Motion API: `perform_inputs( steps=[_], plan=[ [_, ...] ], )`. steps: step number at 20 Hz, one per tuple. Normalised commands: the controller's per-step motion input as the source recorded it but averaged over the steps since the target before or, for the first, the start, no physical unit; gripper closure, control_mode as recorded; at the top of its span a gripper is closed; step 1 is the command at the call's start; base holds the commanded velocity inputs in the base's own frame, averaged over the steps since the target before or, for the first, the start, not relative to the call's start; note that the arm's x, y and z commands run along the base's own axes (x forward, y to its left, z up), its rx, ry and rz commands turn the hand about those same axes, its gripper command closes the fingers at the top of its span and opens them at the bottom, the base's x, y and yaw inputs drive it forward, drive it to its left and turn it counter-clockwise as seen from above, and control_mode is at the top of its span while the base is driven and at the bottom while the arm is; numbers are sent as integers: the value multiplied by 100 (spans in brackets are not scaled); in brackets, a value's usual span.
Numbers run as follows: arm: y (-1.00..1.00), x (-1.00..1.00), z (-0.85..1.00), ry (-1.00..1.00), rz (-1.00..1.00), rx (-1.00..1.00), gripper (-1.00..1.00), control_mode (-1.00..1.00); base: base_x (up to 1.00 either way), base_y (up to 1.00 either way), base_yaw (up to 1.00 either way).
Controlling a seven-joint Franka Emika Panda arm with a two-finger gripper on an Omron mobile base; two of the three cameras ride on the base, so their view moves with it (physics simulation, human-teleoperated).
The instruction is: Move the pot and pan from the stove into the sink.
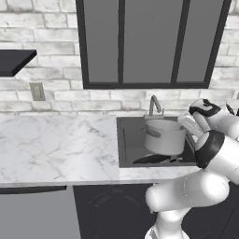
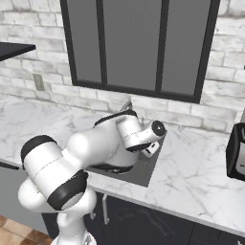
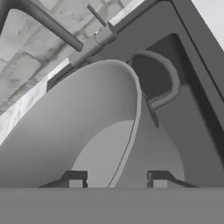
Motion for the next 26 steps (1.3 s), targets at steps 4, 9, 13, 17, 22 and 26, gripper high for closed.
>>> perform_inputs(
  steps=[4,9,13,17,22,26],
  plan=[
    [-7,18,-22,0,-1,6,100,-100,0,0,0],
    [0,-1,-20,0,0,0,100,-100,0,0,0],
    [9,0,-25,-4,0,-2,100,-100,0,0,0],
    [27,4,-32,-8,-1,-6,100,-100,0,0,0],
    [33,19,-35,-11,-4,-7,100,-100,0,0,0],
    [34,21,-38,-11,-5,-8,100,-100,0,0,0]
  ],
)
